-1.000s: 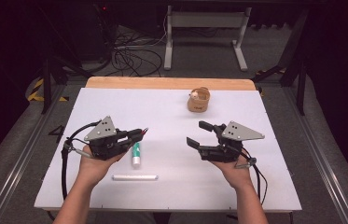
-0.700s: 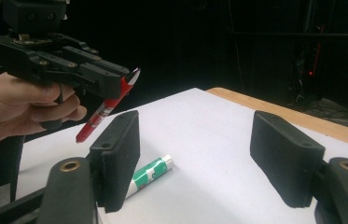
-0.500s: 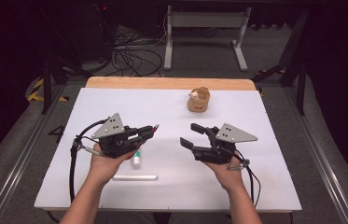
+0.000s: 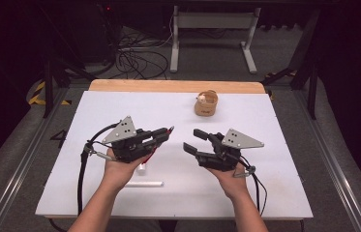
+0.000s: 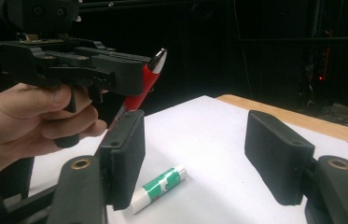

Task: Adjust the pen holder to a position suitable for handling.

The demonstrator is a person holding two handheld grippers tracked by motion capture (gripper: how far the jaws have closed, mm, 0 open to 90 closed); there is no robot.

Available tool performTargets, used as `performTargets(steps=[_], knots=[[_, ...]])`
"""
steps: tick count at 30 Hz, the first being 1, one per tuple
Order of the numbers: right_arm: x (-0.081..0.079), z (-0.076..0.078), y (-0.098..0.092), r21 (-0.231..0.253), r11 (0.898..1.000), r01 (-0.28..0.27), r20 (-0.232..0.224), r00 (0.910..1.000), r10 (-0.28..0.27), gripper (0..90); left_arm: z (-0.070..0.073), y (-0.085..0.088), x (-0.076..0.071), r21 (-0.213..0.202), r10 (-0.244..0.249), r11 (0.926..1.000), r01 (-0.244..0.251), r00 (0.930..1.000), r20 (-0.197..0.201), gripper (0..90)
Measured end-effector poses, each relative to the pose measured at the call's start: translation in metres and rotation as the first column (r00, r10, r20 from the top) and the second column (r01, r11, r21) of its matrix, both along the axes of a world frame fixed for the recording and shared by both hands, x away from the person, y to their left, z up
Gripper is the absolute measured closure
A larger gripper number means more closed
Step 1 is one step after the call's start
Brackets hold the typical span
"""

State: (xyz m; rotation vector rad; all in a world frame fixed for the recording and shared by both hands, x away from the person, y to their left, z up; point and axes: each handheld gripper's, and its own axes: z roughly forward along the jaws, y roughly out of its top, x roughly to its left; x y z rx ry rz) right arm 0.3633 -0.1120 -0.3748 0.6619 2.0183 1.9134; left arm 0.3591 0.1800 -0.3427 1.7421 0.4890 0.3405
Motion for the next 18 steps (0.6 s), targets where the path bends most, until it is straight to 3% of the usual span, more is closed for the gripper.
performTargets(steps=[18], knots=[[-0.001,-0.003,0.008,0.017,0.999,-0.041,-0.019,0.999,0.041,43.4,-0.002,-0.026,0.004,-0.052,-0.03,0.9982,0.03,0.9995,-0.001,80.2]])
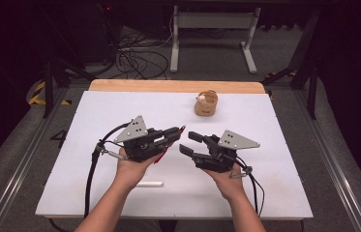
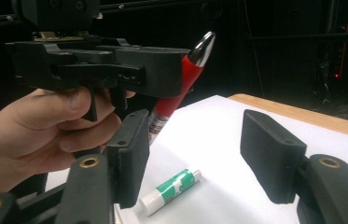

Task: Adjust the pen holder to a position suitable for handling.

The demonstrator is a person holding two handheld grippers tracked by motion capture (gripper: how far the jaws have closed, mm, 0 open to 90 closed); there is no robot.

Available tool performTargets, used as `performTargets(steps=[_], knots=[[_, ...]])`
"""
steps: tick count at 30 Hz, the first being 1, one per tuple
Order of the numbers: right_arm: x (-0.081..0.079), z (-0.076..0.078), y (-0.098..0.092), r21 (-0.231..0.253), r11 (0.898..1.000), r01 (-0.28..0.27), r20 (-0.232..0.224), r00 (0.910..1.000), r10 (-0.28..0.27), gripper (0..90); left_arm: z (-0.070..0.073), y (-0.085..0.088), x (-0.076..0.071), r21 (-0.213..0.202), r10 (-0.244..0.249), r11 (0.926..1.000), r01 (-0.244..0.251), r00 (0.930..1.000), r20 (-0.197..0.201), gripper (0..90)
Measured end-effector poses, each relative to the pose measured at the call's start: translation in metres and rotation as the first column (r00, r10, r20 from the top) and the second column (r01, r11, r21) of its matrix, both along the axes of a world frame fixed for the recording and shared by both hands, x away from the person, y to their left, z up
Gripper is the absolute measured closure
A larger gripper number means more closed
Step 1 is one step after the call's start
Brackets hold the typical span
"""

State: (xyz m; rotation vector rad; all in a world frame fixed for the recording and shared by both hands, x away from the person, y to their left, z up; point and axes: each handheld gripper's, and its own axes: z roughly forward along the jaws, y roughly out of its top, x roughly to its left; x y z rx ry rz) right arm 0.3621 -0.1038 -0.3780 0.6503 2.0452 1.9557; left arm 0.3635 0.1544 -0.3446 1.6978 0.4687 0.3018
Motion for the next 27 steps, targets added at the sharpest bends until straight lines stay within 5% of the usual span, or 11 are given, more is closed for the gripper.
performTargets(steps=[15,27], knots=[[0.0,-0.003,0.007,0.029,0.998,-0.05,-0.048,0.9975,0.051,52.3,-0.001,-0.016,-0.001,-0.03,-0.002,0.9995,0.003,1.0,0.007,80.2],[0.001,-0.005,0.009,0.045,0.995,-0.084,-0.078,0.9931,0.088,69.7,-0.001,-0.022,-0.002,-0.049,-0.018,0.9986,0.018,0.9998,0.004,80.1]])
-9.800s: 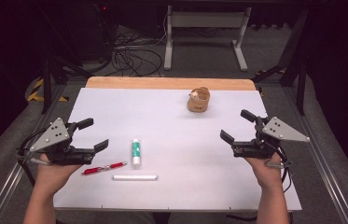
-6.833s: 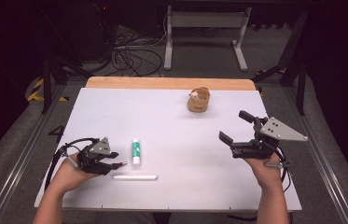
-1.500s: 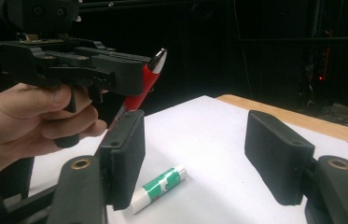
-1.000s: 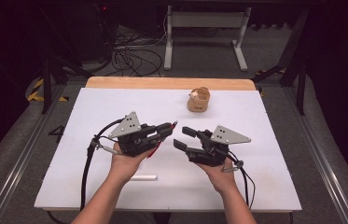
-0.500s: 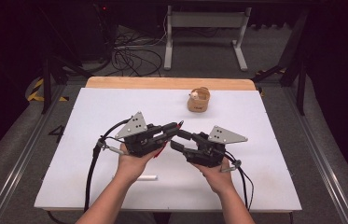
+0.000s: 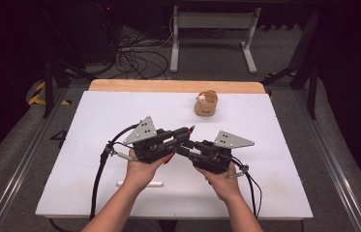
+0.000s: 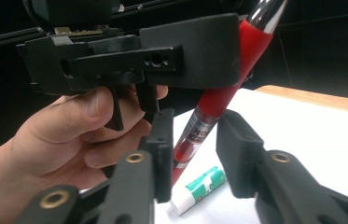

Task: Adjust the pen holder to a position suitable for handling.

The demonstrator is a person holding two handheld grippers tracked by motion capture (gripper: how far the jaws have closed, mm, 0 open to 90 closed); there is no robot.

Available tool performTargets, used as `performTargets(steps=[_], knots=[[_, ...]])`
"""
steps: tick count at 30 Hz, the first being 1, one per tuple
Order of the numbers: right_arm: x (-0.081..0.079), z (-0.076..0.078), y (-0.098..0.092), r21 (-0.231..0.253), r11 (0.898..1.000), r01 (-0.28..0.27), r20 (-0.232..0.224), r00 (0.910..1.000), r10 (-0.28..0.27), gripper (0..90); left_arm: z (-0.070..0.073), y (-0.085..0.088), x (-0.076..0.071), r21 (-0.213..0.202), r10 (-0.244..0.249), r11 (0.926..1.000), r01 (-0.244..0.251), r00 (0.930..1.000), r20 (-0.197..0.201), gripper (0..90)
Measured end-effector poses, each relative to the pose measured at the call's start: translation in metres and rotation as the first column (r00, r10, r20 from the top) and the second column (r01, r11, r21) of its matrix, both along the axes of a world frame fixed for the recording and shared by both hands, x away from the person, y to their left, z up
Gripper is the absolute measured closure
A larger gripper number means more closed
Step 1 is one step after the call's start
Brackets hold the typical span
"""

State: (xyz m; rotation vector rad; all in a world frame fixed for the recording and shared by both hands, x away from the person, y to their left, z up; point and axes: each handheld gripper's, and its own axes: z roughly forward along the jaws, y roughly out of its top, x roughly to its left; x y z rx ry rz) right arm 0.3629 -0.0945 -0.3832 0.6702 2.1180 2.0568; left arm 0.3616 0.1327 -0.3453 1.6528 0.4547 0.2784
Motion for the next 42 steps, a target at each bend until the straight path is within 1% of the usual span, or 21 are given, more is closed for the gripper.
performTargets(steps=[3,4,5,6,8,9,13,14,15,16,17,19,20,21,25,28,31,33,36,38,42], knots=[[0.001,0.0,0.0,0.007,1.0,-0.007,-0.012,0.9999,0.007,72.0,0.0,0.0,-0.001,0.004,-0.001,1.0,0.001,1.0,0.001,80.1],[0.002,-0.001,-0.001,0.016,1.0,-0.015,-0.031,0.9994,0.015,73.6,0.0,0.001,-0.001,0.004,-0.003,1.0,0.003,1.0,0.002,80.0],[0.002,-0.001,-0.001,0.016,1.0,-0.015,-0.031,0.9994,0.015,73.6,0.001,0.001,-0.001,0.002,-0.006,1.0,0.006,1.0,0.004,80.0],[0.003,-0.001,-0.003,0.023,1.0,-0.012,-0.042,0.999,0.013,76.6,0.001,0.001,-0.001,0.001,-0.01,1.0,0.01,0.9999,0.005,79.6],[0.004,-0.002,-0.005,0.03,1.0,-0.008,-0.049,0.9987,0.009,78.9,0.002,0.002,-0.002,-0.005,-0.019,0.9998,0.019,0.9998,0.001,78.8],[0.004,-0.002,-0.005,0.029,1.0,-0.005,-0.051,0.9987,0.007,79.2,0.002,0.002,-0.002,-0.003,-0.021,0.9998,0.021,0.9998,0.001,78.4],[0.004,-0.003,-0.004,0.0,1.0,0.01,-0.046,0.9989,-0.01,79.6,0.001,0.002,-0.002,0.016,-0.016,0.9998,0.016,0.9998,-0.009,76.8],[0.004,-0.003,-0.004,0.0,1.0,0.01,-0.046,0.9989,-0.01,79.6,0.001,0.003,-0.003,0.019,-0.015,0.9997,0.015,0.9998,-0.012,76.8],[0.004,-0.003,-0.003,-0.011,1.0,0.015,-0.04,0.9991,-0.015,79.7,0.001,0.003,-0.003,0.023,-0.015,0.9996,0.016,0.9998,-0.013,76.3],[0.003,-0.002,-0.002,-0.032,0.999,0.026,-0.031,0.9992,-0.027,79.7,0.001,0.003,-0.003,0.038,-0.017,0.9991,0.018,0.9997,-0.019,72.7],[0.003,-0.002,-0.002,-0.032,0.999,0.026,-0.031,0.9992,-0.027,79.7,0.001,0.003,-0.003,0.038,-0.017,0.9991,0.018,0.9997,-0.019,70.3],[0.003,-0.002,-0.002,-0.053,0.997,0.047,-0.014,0.9988,-0.048,79.7,0.0,0.004,-0.005,0.06,-0.023,0.9979,0.024,0.9995,-0.022,68.5],[0.002,-0.002,-0.002,-0.081,0.995,0.065,0.006,0.9979,-0.065,79.8,0.0,0.005,-0.005,0.069,-0.021,0.9973,0.023,0.9996,-0.018,68.3],[0.002,-0.002,-0.002,-0.088,0.993,0.076,0.015,0.9971,-0.075,79.8,-0.001,0.007,-0.006,0.075,-0.024,0.9969,0.026,0.9995,-0.018,68.2],[0.002,-0.001,-0.004,-0.092,0.991,0.093,0.025,0.9955,-0.091,79.8,-0.003,0.014,-0.007,0.08,-0.019,0.9966,0.021,0.9995,-0.025,67.3],[0.003,0.001,-0.006,-0.104,0.988,0.111,0.04,0.9935,-0.107,79.8,-0.003,0.018,-0.007,0.1,-0.009,0.9949,0.012,0.9996,-0.027,64.9],[0.004,0.003,-0.008,-0.117,0.985,0.13,0.061,0.9904,-0.124,79.8,-0.003,0.023,-0.009,0.109,-0.002,0.994,0.004,0.9999,-0.016,62.8],[0.004,0.005,-0.009,-0.129,0.981,0.146,0.074,0.9878,-0.138,79.8,-0.002,0.026,-0.01,0.11,0.001,0.994,0.001,0.9998,-0.021,59.6],[0.005,0.006,-0.01,-0.144,0.976,0.163,0.088,0.9845,-0.151,79.8,-0.002,0.031,-0.011,0.124,0.014,0.9922,-0.012,0.9998,-0.016,57.2],[0.005,0.007,-0.011,-0.15,0.973,0.174,0.099,0.9822,-0.16,79.9,-0.002,0.036,-0.012,0.123,0.021,0.9922,-0.019,0.9996,-0.017,55.7],[0.006,0.009,-0.014,-0.148,0.971,0.19,0.105,0.9789,-0.175,79.9,-0.005,0.043,-0.012,0.134,0.037,0.9904,-0.034,0.9991,-0.022,52.2]])
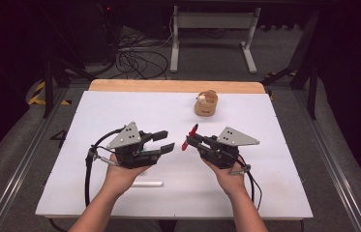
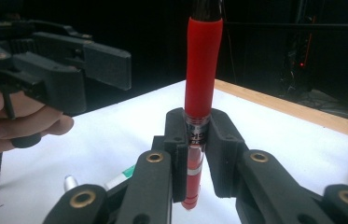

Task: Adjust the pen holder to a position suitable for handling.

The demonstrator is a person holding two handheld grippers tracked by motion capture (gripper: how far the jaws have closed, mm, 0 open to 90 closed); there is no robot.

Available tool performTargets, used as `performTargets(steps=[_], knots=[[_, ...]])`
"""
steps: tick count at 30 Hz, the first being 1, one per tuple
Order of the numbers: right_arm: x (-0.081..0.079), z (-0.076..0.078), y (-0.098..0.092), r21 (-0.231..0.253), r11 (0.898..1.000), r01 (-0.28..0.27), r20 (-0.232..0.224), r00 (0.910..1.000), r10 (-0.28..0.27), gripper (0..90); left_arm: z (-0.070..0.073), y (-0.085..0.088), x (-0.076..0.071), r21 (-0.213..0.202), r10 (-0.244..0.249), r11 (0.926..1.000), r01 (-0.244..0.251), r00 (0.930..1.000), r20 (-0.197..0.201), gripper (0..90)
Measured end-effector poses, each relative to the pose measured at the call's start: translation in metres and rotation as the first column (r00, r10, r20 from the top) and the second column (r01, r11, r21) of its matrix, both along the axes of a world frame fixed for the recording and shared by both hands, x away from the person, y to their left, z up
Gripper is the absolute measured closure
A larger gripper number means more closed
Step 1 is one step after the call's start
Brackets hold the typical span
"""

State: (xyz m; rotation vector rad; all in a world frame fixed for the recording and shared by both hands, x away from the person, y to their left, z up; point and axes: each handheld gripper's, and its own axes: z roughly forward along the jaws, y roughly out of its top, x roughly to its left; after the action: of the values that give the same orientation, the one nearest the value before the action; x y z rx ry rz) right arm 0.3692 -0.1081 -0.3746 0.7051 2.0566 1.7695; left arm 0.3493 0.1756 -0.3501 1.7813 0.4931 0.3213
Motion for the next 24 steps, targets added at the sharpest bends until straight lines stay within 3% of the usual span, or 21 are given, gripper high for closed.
performTargets(steps=[24], knots=[[0.017,0.014,0.001,-0.057,0.994,0.091,0.059,0.9944,-0.088,79.9,-0.01,0.037,-0.008,0.052,0.071,0.9962,-0.071,0.9975,0.0,40.7]])
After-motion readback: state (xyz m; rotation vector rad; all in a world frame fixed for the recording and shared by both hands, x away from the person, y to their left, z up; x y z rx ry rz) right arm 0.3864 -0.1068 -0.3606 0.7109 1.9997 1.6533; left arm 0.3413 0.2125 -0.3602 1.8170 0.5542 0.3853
